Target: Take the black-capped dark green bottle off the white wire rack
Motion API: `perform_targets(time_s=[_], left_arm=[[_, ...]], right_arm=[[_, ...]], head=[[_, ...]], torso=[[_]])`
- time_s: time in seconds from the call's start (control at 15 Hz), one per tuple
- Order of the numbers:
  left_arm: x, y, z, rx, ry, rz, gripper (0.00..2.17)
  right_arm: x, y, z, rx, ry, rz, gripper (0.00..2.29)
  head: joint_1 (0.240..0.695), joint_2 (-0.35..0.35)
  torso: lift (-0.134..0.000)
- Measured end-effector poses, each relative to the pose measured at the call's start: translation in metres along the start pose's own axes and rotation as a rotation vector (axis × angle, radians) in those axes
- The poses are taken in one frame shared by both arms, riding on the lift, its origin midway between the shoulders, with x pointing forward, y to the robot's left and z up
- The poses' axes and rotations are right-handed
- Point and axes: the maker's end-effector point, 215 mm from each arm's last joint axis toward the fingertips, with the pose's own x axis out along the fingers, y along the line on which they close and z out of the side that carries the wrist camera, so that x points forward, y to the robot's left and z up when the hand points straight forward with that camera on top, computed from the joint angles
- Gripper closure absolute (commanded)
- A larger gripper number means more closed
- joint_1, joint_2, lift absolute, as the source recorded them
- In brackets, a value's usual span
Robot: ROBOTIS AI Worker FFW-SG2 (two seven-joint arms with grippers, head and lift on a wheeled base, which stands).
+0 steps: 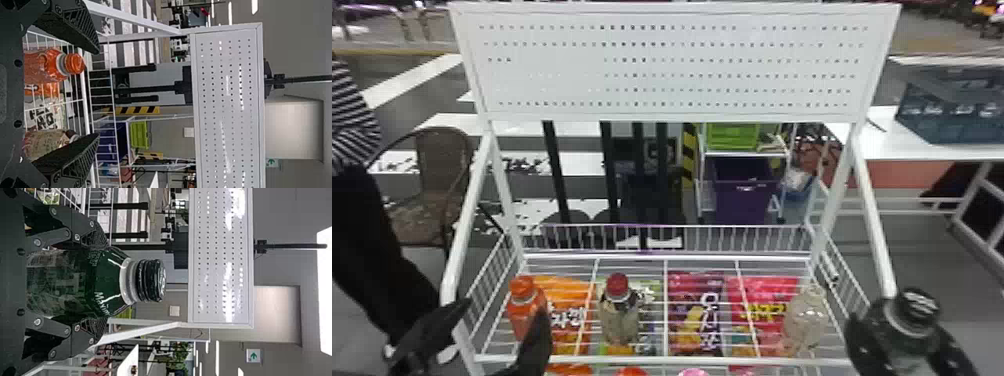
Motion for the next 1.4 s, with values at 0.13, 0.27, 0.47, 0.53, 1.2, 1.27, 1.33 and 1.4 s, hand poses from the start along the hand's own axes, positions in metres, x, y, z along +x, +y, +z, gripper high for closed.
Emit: perform_targets(time_s=[0.13,0.27,0.47,0.53,1.2,1.27,1.33,1.4], left_arm=[[0.000,0.001,0.001,-0.001,-0.004,0.002,0.14],[0.001,0.002,0.000,-0.004,-0.006,0.004,0.14],[0.002,0.000,0.002,-0.008,-0.009,0.002,0.14],[0.003,0.000,0.003,-0.010,-0.012,0.001,0.14],[0.005,0.000,0.005,-0.009,-0.011,0.001,0.14],[0.005,0.000,0.004,-0.009,-0.009,0.001,0.14],[0.006,-0.001,0.003,-0.009,-0.007,0.001,0.14],[0.006,-0.001,0.002,-0.009,-0.006,0.001,0.14]], right_arm=[[-0.020,-0.022,0.006,-0.019,0.001,-0.022,1.02],[-0.030,-0.039,0.011,-0.013,-0.003,-0.041,1.02],[-0.035,-0.044,0.012,-0.003,-0.002,-0.044,1.02],[-0.034,-0.043,0.011,0.001,0.000,-0.044,1.02],[-0.028,-0.042,0.009,0.009,0.014,-0.041,1.02],[-0.028,-0.042,0.009,0.008,0.014,-0.041,1.02],[-0.028,-0.043,0.009,0.006,0.014,-0.041,1.02],[-0.028,-0.044,0.009,0.005,0.013,-0.041,1.02]], head=[[0.499,0.000],[0.499,0.000],[0.499,0.000],[0.499,0.000],[0.499,0.000],[0.499,0.000],[0.499,0.000],[0.499,0.000]], torso=[[0.000],[0.000],[0.000],[0.000],[0.000],[0.000],[0.000],[0.000]])
